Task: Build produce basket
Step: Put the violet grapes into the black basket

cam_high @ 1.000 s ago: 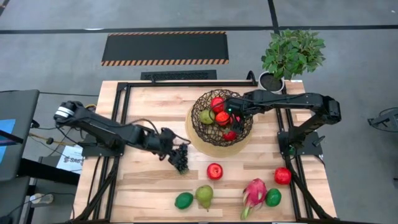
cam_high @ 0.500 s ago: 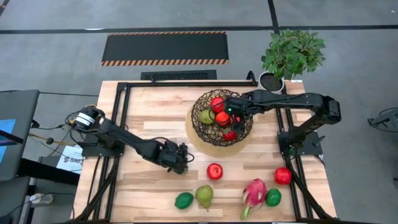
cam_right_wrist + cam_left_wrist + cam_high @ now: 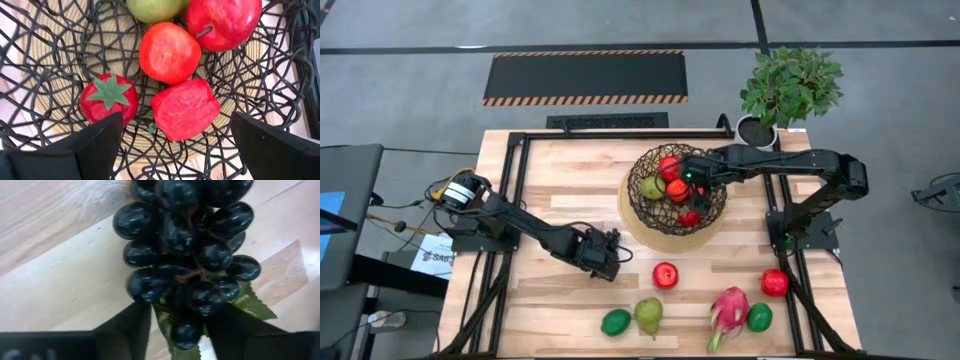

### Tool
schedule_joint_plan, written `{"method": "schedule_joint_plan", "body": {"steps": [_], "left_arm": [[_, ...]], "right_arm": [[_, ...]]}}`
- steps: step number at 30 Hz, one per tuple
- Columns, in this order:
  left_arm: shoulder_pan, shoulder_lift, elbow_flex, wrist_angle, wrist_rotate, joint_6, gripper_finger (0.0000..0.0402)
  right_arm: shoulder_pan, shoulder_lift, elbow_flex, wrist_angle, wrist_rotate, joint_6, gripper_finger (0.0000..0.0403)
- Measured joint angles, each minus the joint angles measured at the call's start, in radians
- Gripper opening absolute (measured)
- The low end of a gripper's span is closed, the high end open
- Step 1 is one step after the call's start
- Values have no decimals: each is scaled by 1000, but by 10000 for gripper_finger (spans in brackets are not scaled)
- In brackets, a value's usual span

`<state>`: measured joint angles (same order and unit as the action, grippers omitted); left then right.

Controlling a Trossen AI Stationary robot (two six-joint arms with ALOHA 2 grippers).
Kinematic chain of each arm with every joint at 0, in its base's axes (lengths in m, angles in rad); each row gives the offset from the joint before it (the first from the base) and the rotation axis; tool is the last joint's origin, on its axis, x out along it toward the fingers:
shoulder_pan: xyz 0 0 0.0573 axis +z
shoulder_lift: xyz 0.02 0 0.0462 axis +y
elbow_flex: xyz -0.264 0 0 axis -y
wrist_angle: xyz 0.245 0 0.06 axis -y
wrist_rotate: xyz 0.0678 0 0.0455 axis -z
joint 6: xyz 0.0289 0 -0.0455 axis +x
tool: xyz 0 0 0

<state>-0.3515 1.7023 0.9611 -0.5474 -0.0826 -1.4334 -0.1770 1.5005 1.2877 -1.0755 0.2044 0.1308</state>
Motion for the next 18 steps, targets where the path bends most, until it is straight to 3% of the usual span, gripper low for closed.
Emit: {"method": "schedule_joint_plan", "body": {"steps": [9,12,18], "left_arm": [[4,-1,21,-13,-20,71,21],[23,-1,61,-94,-35,134,7],[83,-33,161,-227,-81,285,16]], "right_arm": [[1,0,64,23,-76,1,384],[1,0,112,26,-76,-1,384],[1,0,227,23,-91,-9,384]]}}
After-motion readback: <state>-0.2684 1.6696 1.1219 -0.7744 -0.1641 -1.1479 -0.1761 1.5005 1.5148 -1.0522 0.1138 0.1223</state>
